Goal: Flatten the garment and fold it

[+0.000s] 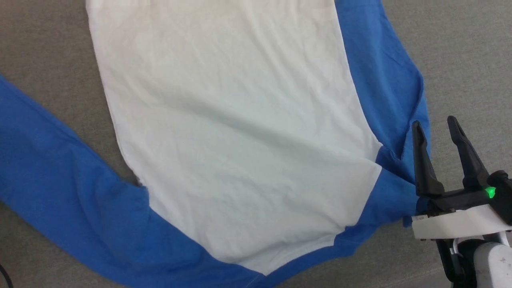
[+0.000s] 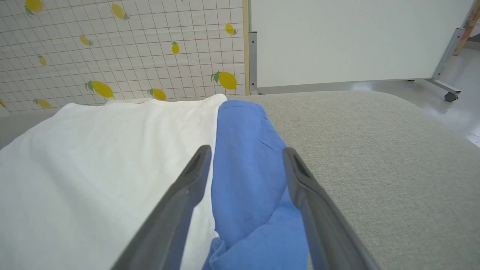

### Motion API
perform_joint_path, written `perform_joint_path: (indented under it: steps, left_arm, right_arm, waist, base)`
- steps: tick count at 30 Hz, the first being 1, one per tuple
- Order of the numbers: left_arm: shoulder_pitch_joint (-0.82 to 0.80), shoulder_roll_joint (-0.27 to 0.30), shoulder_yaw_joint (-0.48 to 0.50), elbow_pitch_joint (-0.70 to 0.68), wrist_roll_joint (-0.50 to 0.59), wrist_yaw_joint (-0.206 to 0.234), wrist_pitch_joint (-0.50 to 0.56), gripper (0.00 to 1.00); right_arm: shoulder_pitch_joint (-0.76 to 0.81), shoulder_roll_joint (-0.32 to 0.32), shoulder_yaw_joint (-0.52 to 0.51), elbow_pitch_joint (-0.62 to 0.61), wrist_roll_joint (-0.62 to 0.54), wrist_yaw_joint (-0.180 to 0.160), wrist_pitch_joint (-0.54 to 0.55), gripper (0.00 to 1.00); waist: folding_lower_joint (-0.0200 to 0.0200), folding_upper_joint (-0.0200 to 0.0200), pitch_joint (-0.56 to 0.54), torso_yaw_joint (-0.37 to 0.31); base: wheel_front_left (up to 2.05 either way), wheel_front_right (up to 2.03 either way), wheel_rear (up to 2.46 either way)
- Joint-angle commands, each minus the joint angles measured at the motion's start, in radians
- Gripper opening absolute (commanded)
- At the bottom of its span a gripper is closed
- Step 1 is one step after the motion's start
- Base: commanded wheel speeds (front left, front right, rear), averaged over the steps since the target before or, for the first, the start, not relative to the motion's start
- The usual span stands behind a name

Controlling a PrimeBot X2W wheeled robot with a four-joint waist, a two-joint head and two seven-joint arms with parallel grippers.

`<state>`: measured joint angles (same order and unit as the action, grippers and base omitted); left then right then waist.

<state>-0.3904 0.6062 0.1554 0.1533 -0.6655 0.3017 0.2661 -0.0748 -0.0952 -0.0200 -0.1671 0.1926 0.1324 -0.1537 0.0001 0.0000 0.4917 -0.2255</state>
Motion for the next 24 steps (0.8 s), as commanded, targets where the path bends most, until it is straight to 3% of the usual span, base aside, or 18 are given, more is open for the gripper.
perform_joint_path:
  steps: [1,7,16,20,24]
  left_arm:
    - [0.02,0.008,0.025,-0.004,0.022,0.01,-0.049,0.0]
    - [0.119,0.003,0.1,-0.043,0.041,0.018,-0.183,0.0]
    - [0.247,-0.025,0.114,-0.249,0.031,0.022,-0.182,0.0]
    - [0.289,-0.057,0.069,-0.413,0.035,0.023,-0.17,0.0]
    - [0.285,-0.096,-0.051,-0.56,0.05,0.008,-0.144,0.0]
  right_arm:
    - [0.014,-0.004,-0.006,-0.002,-0.005,-0.002,0.008,1.0]
    - [0.064,-0.005,-0.032,-0.021,-0.016,-0.002,0.043,1.0]
    - [0.121,-0.003,-0.054,-0.06,-0.025,-0.002,0.09,1.0]
    - [0.14,-0.003,-0.059,-0.075,-0.03,-0.002,0.104,1.0]
    - [0.149,-0.003,-0.06,-0.086,-0.032,-0.002,0.115,1.0]
  waist:
    - [-0.0001,0.0,-0.066,0.045]
    - [-0.0001,0.0,-0.168,0.106]
    - [-0.0001,0.0,-0.258,0.168]
    - [-0.0001,0.0,-0.283,0.185]
    - [-0.0001,0.0,-0.297,0.191]
  base:
    - [0.0,0.0,0.0]
    - [0.0,0.0,0.0]
    - [0.0,0.0,0.0]
    - [0.0,0.0,0.0]
    - [0.0,0.0,0.0]
